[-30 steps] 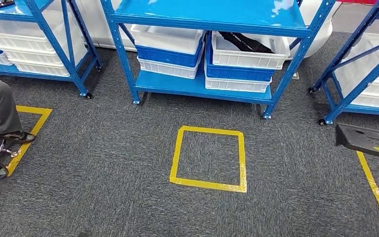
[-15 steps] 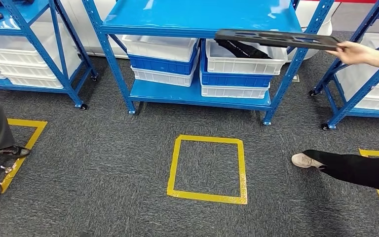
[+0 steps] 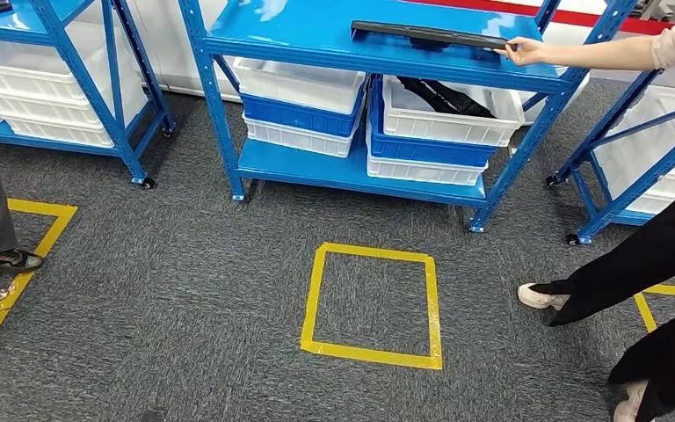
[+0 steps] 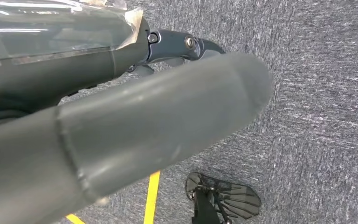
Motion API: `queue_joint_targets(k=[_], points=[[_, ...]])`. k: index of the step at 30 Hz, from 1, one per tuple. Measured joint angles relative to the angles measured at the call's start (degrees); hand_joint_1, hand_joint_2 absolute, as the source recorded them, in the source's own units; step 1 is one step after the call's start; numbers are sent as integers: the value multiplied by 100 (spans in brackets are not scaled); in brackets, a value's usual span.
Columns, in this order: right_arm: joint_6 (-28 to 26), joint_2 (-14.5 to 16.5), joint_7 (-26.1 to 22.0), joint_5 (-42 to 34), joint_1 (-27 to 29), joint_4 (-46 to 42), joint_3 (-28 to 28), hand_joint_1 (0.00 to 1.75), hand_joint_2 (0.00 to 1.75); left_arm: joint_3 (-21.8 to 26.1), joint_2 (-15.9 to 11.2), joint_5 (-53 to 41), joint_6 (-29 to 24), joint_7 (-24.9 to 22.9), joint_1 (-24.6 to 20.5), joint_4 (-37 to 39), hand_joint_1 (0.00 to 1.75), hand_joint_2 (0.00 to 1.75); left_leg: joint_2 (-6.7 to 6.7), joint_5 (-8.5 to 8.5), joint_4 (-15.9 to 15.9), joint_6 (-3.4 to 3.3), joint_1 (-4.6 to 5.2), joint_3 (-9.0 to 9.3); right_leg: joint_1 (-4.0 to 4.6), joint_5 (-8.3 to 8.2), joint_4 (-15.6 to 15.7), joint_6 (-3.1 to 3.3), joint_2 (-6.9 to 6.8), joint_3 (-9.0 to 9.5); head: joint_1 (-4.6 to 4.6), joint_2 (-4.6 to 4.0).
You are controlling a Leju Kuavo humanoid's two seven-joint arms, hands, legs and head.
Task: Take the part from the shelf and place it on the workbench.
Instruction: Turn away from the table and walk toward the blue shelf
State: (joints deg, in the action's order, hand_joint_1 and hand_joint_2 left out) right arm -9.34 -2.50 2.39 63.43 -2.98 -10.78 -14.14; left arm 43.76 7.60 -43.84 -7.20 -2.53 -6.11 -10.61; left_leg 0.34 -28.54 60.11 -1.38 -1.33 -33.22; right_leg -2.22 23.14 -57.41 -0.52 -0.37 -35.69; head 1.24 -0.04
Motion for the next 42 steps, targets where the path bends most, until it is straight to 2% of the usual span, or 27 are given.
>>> queue_joint_targets(k=[1, 5, 7, 10, 11, 13, 29, 32, 36, 38, 40, 42], points=[[10, -1, 5, -4, -1, 0, -4, 0, 0, 4, 1, 0, 1, 0, -1, 0, 0, 0, -2, -6, 1, -8, 10, 1, -1, -18, 1, 14, 0, 14, 0, 0], [23, -1, 15, -15, -4, 0, -31, 0, 0, 26, 1, 9, 1, 1, -3, -1, 0, 0, -5, -38, 4, -40, 30, 1, -5, -5, 3, -40, -2, 36, 2, 0], [25, -1, 15, -13, -9, 0, -41, 0, 0, 34, 1, 13, 2, 1, -4, -2, 0, 0, -5, -58, 4, -43, 33, 4, -9, 17, 8, -134, -3, 39, 2, 0], [25, 0, 15, -1, -17, 0, -44, 0, 0, 47, 1, 14, 3, 2, -4, -1, 0, 0, -5, -83, 5, -35, 39, 11, -28, 50, 15, -362, -3, 47, 4, 0], [25, 1, 16, 5, -19, 0, -44, 0, 0, 50, 1, 15, 3, 1, -4, -1, 0, 0, -5, -88, 5, -32, 40, 15, -33, 57, 16, -414, -3, 49, 5, 0], [25, 1, 20, 18, -23, 0, -44, 0, 0, 59, 1, 15, 3, 0, -4, -1, 0, 0, -5, -91, -3, -29, 37, 24, -31, 65, 15, -454, -3, 50, 6, 0], [95, -1, 26, 87, -27, 0, -51, 0, 0, 99, 8, 21, -14, 117, -1, -1, 0, 0, -7, -74, -92, 0, 16, 74, -14, 76, 10, -440, -2, 49, 6, 0], [96, 1, 26, 97, -27, 0, -51, 0, 0, 138, 8, 32, -14, 125, 1, -1, 0, 0, -11, -83, -82, -3, 39, 66, -26, 72, 22, -444, -2, 53, 6, 0], [99, 14, 22, 120, -26, 0, -51, 0, 0, 165, -8, 51, -10, 140, 12, 0, 0, 0, -14, -94, -78, -33, 88, 61, -68, 62, 41, -477, -4, 61, 8, 0], [97, 26, 13, 123, -28, -1, -51, 0, 0, 170, -18, 54, -5, 154, 16, -1, 0, 0, -11, -61, -140, -90, 87, 115, -87, 70, 51, -509, -6, 67, 7, 0], [95, 33, 3, 123, -29, -2, -57, 0, 0, 174, -15, 54, -1, 161, 14, -2, 0, 0, 2, -3, -243, -165, 56, 221, -92, 229, -225, -469, 1, -47, -9, 0], [95, 33, -3, 123, -26, -2, -72, 0, 0, 179, -11, 54, 3, 162, 10, -2, 0, 0, 11, 17, -285, -200, 43, 273, -76, 549, -976, -385, 15, -404, -29, 0]])
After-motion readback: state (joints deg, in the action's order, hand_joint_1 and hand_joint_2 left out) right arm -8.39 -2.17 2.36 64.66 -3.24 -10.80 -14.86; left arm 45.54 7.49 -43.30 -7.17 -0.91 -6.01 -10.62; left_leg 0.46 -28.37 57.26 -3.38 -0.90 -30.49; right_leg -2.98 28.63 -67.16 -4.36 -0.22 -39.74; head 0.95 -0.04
